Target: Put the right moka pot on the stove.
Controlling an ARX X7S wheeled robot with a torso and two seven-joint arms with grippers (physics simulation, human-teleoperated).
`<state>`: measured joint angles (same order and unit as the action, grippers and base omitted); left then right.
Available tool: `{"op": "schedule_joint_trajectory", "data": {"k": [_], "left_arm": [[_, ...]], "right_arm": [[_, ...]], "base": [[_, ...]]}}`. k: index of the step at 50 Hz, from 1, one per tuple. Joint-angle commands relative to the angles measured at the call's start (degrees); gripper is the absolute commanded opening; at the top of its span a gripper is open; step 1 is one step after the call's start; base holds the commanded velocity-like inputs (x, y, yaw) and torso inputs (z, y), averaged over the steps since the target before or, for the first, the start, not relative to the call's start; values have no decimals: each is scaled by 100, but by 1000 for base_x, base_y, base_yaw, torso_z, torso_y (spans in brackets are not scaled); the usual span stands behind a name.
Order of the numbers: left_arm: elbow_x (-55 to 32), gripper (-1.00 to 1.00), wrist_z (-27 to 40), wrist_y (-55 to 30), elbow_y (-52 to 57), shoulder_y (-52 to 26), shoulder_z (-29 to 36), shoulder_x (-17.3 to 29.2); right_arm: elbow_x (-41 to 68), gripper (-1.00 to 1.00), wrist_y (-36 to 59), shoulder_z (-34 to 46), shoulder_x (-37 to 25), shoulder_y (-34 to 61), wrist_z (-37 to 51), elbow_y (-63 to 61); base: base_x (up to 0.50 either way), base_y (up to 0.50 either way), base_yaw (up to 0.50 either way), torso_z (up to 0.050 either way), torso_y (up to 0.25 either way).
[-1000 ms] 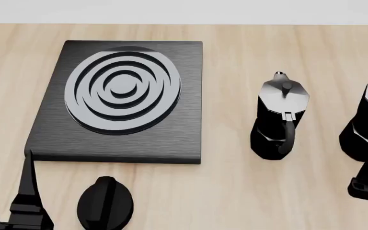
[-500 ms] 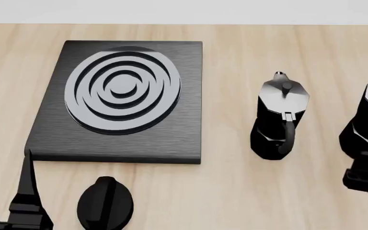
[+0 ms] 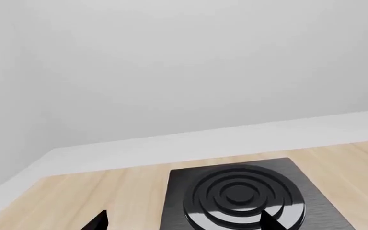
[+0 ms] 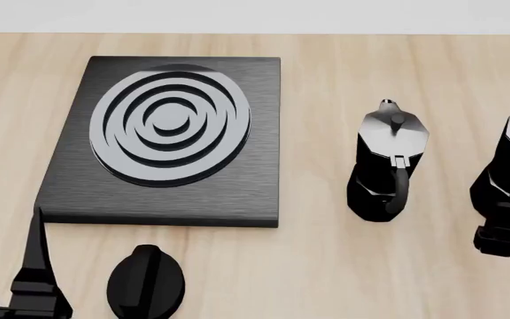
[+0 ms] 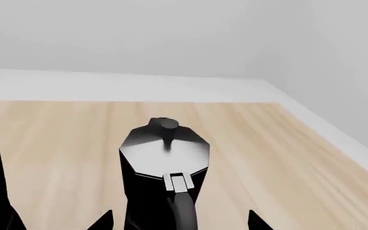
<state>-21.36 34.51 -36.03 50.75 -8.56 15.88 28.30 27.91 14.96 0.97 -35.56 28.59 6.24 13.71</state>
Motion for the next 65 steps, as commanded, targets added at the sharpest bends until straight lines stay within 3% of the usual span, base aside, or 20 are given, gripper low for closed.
{"op": "schedule_joint_trajectory", "data": {"k": [1, 41, 42, 53, 65], "left_arm": [[-32, 100, 23, -20, 10, -25, -5, 9], [-71, 100, 65, 35, 33, -24, 39, 63], [-33, 100, 57, 92, 11, 6, 62, 69], [-14, 100, 66, 140, -1, 21, 84, 90], [-23, 100, 71, 155, -10, 14, 102, 107]], "right_arm": [[-162, 100, -103, 137, 62, 249, -80, 472], [-561, 100, -478, 434, 313, 866, -227, 1698], [-549, -100, -485, 424, 309, 846, -229, 1680], [-434, -100, -313, 348, 229, 656, -147, 1247], [114, -100, 282, -38, -89, -190, 179, -458]], "base": [[0, 0, 0, 0, 0], [0, 0, 0, 0, 0], [0, 0, 0, 0, 0], [0, 0, 0, 0, 0], [0, 0, 0, 0, 0]]}}
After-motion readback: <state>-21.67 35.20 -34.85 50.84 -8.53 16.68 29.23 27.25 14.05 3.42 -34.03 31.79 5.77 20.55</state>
